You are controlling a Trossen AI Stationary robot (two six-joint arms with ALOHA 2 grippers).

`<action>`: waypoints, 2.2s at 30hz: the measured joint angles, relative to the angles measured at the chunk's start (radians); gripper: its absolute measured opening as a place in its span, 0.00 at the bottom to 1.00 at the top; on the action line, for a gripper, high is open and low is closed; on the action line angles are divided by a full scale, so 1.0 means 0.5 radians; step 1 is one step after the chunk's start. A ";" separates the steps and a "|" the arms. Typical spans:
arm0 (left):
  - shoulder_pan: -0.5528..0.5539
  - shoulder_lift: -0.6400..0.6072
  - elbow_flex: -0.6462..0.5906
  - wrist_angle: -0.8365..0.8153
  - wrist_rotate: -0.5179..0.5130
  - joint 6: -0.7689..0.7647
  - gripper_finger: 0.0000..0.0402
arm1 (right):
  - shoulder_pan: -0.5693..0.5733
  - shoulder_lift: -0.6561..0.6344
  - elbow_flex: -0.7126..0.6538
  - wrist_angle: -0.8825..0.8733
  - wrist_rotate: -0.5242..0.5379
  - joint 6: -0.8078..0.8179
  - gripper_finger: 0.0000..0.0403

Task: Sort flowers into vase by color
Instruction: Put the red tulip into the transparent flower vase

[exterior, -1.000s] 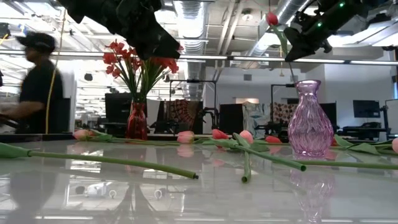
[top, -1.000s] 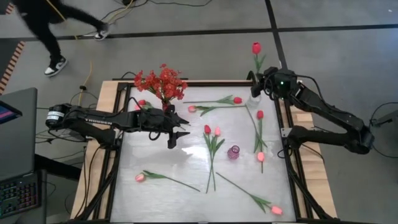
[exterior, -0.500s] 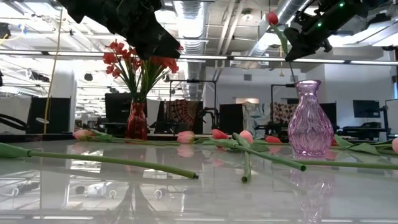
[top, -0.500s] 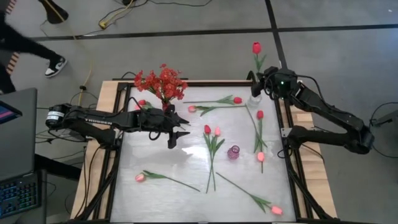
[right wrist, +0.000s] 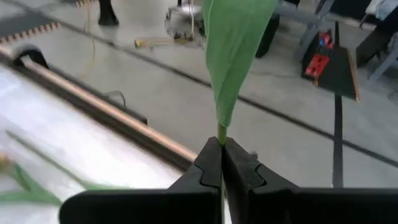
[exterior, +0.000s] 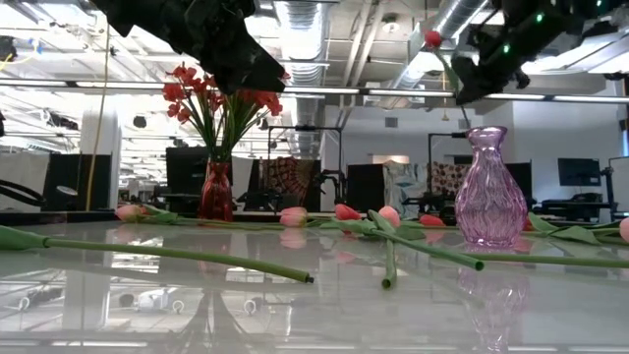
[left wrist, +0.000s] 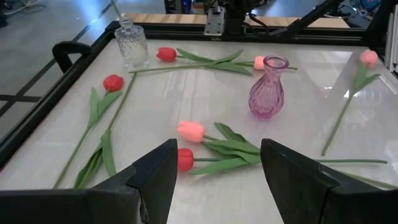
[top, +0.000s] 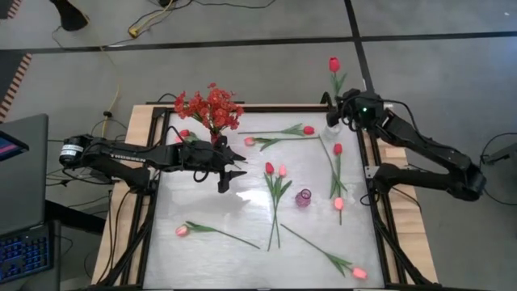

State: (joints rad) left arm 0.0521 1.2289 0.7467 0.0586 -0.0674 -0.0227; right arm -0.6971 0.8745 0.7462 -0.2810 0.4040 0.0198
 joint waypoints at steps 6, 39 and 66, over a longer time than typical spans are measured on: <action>0.000 0.000 0.000 0.000 -0.001 -0.001 0.54 | -0.039 0.000 -0.119 0.129 -0.002 0.060 0.08; 0.010 0.000 0.001 0.019 -0.039 -0.004 0.54 | 0.147 -0.111 -0.036 0.102 0.034 0.102 0.08; 0.010 0.000 0.002 0.018 -0.038 -0.041 0.54 | 0.111 -0.029 -0.197 0.079 0.079 0.064 0.25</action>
State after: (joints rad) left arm 0.0570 1.2289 0.7475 0.0677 -0.0864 -0.0431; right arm -0.6415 0.8602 0.6475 -0.2417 0.4434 0.0520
